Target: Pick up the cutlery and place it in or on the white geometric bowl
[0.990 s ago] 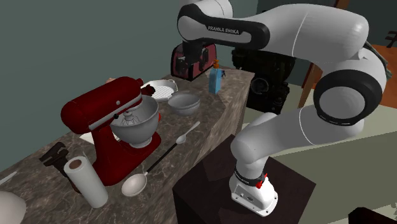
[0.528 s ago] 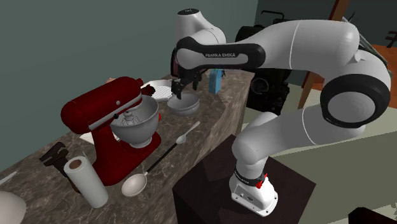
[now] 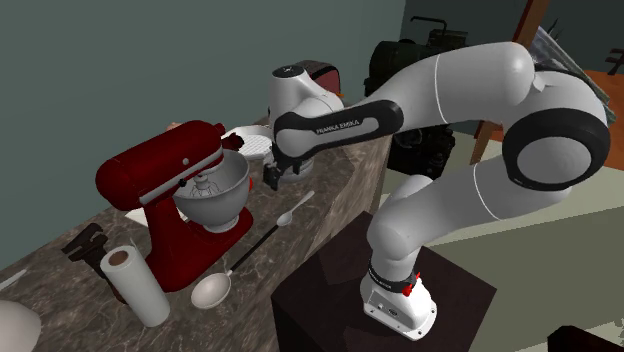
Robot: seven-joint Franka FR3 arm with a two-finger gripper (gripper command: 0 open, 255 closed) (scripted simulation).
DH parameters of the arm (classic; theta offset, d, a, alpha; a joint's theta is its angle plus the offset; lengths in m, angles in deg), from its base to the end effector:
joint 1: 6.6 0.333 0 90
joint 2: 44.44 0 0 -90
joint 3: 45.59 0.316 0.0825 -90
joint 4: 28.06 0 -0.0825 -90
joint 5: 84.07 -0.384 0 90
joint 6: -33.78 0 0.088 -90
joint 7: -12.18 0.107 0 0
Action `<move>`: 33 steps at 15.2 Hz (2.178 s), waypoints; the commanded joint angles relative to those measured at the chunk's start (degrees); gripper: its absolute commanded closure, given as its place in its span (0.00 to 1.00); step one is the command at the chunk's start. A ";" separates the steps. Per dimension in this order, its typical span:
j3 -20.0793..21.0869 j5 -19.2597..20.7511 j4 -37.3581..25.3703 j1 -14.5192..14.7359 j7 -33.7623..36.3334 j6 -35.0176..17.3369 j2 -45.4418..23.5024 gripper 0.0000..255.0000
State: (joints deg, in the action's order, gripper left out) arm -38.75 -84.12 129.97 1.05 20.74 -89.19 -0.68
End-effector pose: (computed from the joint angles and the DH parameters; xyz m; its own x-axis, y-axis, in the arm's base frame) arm 0.3187 0.0805 0.4417 0.9842 0.0799 0.1578 0.0714 -0.9957 0.0588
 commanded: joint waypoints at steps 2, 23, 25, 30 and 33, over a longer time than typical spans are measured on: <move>1.13 -1.38 4.00 2.13 -0.10 -5.99 -1.93 0.00; 3.37 -2.51 9.94 3.79 0.15 -23.39 -13.48 1.00; 3.37 -2.51 9.95 3.79 0.14 -23.40 -13.47 1.00; 3.36 -2.51 9.96 3.79 0.14 -23.40 -13.47 1.00; 3.11 -2.61 9.27 3.96 -0.06 -21.05 -11.80 1.00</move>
State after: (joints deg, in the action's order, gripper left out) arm -35.60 -86.64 139.50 4.85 20.66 -111.37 -13.32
